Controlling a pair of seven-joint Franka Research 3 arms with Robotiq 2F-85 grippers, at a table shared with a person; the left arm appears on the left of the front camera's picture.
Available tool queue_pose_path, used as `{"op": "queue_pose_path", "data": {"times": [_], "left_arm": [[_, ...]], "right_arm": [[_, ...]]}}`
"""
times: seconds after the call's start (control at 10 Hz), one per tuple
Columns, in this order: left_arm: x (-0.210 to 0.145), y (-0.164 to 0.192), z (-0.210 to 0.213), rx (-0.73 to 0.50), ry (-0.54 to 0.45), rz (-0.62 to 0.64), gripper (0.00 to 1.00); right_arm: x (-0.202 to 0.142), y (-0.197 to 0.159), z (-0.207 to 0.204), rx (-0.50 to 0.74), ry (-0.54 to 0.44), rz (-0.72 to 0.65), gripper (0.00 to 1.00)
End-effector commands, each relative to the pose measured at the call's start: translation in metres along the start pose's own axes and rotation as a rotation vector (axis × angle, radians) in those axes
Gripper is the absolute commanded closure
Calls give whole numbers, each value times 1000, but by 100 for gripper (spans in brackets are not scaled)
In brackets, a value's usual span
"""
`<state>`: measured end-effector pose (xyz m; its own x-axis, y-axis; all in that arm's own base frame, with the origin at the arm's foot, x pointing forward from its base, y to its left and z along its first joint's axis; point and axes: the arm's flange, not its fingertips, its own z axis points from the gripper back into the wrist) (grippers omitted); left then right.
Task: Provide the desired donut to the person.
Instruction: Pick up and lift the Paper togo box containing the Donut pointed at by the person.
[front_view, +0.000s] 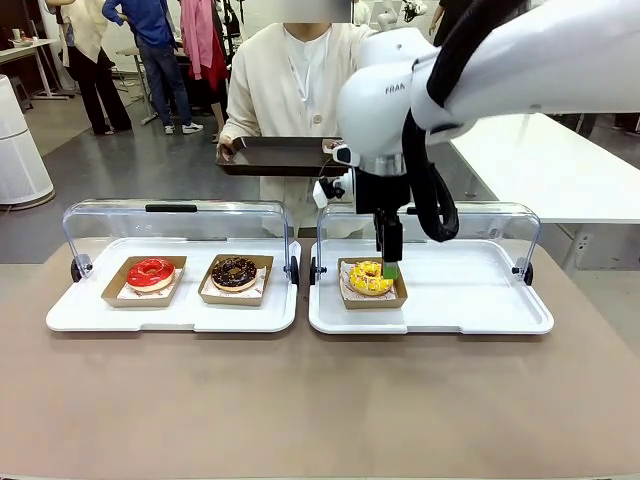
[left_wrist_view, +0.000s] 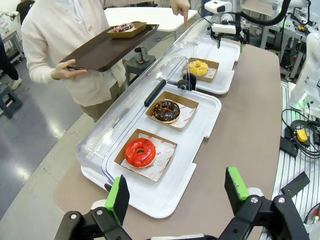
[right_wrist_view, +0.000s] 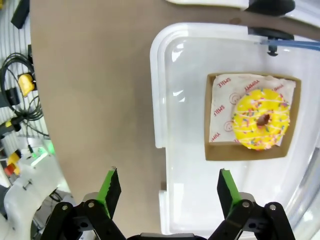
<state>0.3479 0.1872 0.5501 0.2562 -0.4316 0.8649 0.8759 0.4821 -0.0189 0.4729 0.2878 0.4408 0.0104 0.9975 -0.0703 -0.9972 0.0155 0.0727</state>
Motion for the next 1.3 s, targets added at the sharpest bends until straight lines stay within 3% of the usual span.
{"op": "queue_pose_path", "data": {"times": [0.0,0.7,1.2], "left_arm": [[1,1,0,3,-5,-1,0],[1,1,0,3,-5,-1,0],[1,1,0,3,-5,-1,0]], "right_arm": [[-11,18,-22,-46,-22,1,0],[-51,27,-76,-67,-90,8,0],[-57,7,-95,-94,-129,154,0]]}}
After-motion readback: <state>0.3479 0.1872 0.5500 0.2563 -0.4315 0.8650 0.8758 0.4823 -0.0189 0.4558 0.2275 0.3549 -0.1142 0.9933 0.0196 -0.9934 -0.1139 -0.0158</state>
